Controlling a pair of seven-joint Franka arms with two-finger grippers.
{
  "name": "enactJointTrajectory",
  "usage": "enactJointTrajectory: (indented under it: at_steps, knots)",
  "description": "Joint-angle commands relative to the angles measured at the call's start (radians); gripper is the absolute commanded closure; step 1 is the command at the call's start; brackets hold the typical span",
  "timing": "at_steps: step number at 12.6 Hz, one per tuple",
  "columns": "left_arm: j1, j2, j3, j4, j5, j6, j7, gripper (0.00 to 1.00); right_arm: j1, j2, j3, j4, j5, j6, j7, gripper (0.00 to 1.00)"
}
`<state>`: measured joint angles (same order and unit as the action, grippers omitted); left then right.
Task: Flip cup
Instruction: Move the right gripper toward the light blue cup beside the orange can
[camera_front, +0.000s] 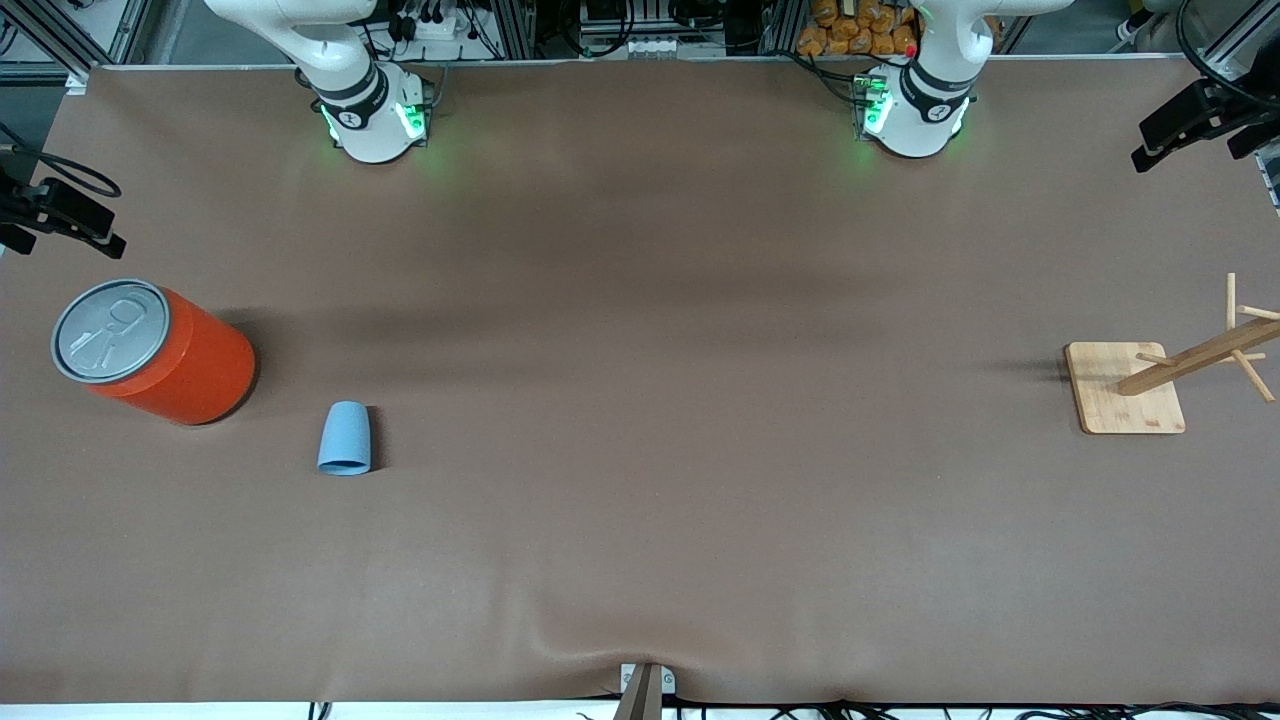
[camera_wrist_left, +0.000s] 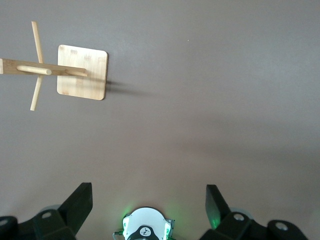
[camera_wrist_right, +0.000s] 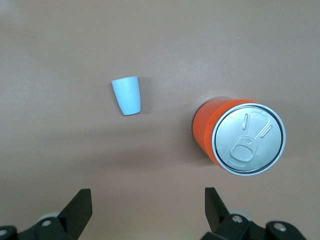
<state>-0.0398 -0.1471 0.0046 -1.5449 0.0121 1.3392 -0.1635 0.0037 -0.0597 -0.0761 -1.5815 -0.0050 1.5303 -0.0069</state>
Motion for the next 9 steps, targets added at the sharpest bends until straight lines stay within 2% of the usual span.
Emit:
enactJointTrajectory:
  at_steps: [1,5,9]
  knots:
    - [-0.011,0.005,0.000,0.023,0.002,-0.023,-0.027,0.00,-0.013,-0.002,0.007,0.003,0.017,0.004,-0.001,0.00]
    - [-0.008,0.012,-0.003,0.037,0.003,-0.026,-0.025,0.00,-0.014,0.001,0.007,0.003,0.019,0.018,-0.005,0.00]
    - [0.000,0.006,-0.026,0.022,0.002,-0.028,-0.037,0.00,-0.011,0.061,0.012,0.003,0.016,0.018,-0.005,0.00]
